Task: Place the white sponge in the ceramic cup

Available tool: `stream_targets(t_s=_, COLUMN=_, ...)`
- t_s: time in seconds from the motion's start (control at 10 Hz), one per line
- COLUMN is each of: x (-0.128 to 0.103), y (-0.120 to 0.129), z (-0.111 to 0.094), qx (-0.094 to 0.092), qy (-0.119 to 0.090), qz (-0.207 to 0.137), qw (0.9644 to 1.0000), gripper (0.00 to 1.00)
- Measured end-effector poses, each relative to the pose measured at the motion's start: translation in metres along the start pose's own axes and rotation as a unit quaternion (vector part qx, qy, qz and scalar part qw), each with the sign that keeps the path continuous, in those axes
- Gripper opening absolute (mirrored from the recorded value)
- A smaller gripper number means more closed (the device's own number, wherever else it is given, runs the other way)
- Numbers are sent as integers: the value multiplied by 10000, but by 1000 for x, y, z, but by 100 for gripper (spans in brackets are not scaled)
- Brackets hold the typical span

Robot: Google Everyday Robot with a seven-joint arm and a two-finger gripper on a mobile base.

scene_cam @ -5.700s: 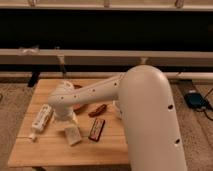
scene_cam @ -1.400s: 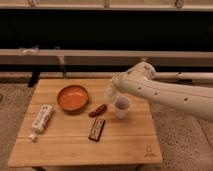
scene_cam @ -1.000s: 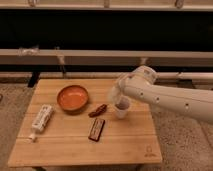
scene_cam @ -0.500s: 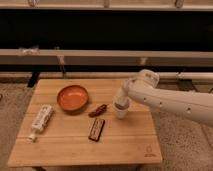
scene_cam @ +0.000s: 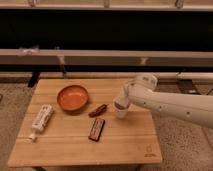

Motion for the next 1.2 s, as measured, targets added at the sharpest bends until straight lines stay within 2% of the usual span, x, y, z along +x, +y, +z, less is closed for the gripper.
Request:
stream_targets(t_s=0.4, x=1, y=7, z=0, qx=-36, qy=132, qz=72, qw=9999, gripper=78)
stream_targets(t_s=1.2, x=-6, y=2, z=-11, qx=5, qy=396, qz=-48, qw=9992, gripper=80)
